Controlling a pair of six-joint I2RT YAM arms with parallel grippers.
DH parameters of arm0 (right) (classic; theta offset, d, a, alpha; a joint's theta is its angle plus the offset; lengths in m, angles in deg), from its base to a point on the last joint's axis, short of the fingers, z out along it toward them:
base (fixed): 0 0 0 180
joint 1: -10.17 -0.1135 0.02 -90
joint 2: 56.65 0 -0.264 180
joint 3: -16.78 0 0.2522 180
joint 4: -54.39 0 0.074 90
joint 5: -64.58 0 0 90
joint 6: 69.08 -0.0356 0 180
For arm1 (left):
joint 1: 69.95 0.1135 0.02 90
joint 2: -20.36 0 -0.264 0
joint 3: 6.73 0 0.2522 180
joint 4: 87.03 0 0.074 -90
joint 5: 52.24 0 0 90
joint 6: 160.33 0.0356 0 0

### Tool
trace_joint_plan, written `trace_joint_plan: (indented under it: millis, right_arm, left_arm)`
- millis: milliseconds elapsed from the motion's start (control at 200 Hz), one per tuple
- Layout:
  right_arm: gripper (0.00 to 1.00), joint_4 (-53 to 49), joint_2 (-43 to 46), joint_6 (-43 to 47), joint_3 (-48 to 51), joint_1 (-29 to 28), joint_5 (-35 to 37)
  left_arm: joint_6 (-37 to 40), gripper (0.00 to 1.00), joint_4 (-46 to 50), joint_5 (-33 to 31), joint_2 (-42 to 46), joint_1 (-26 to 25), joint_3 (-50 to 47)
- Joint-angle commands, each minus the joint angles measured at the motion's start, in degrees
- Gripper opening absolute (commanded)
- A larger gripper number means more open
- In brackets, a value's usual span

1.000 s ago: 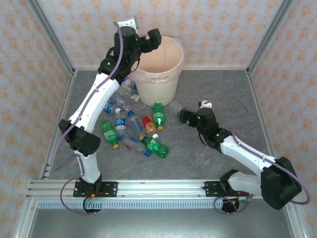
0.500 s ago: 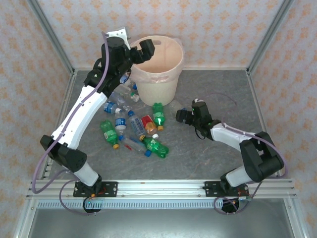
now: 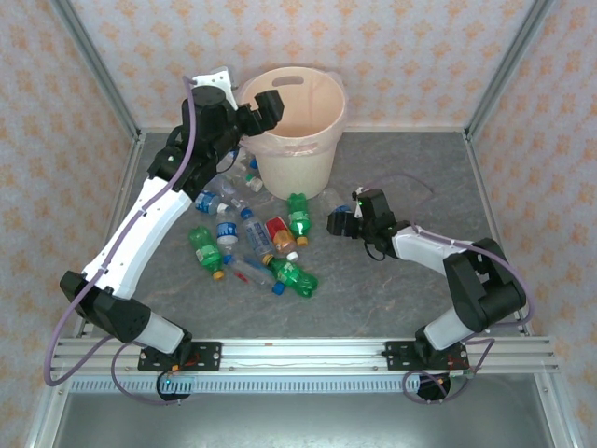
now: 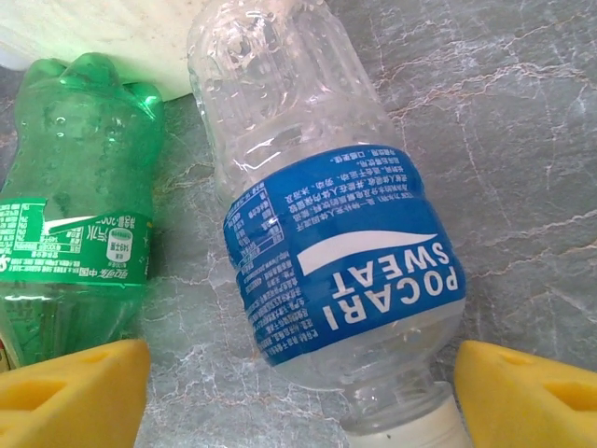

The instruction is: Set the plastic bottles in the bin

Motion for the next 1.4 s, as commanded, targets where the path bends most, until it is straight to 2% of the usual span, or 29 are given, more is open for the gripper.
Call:
trace_joint_plan:
  millis: [0, 65, 260, 395, 751, 936, 1046, 1256, 1306, 1391]
  right_arm:
    - [0.81, -1.19, -1.29, 0.47, -0.85, 0.09, 0.32]
    - [0.77, -1.59, -2.18, 0.47, -1.04, 0.11, 0.32]
    - [0.75, -1.07, -2.17, 0.23, 0.59, 0.1, 0.69]
    - [0.67, -0.19, -2.25, 0.04, 1.68, 0.14, 0.6]
    - [0.62, 0.34, -1.76, 0.08, 3.63, 0.03, 1.46]
    - [0.45, 0.34, -1.05, 0.19, 3.85, 0.04, 1.78]
    - [0.43, 0.34, -0.47, 0.1, 4.11, 0.01, 2.76]
    - [0.29, 0.54, 1.08, -0.27, 4.55, 0.05, 4.64]
    - [0.22, 0.3, 2.07, -0.37, 4.66, 0.05, 4.82]
    - [0.21, 0.15, 4.64, -0.76, 5.41, 0.05, 6.26]
  left_arm:
    - [-0.17, 0.99, -2.01, 0.16, 1.01, 0.45, -0.12]
    - [-0.31, 0.99, -1.91, 0.3, 0.92, 0.48, 0.11]
    - [0.22, 0.99, -1.05, 0.34, 0.36, 0.44, 1.31]
    - [0.49, 0.99, -1.0, 0.73, -0.35, 0.45, 2.02]
    - [0.49, 0.99, -1.45, 0.86, 0.47, 0.44, 0.41]
    - [0.12, 0.99, -1.49, 0.69, 0.74, 0.5, 0.09]
    - [0.0, 0.99, -1.37, 0.71, 0.66, 0.44, 0.52]
    - [-0.55, 0.99, -2.29, 1.73, 0.13, 0.44, 0.92]
    - [-0.83, 0.99, -2.89, 1.85, 0.31, 0.44, 0.71]
    - [-1.31, 0.99, -3.37, 1.96, 0.39, 0.44, 0.77]
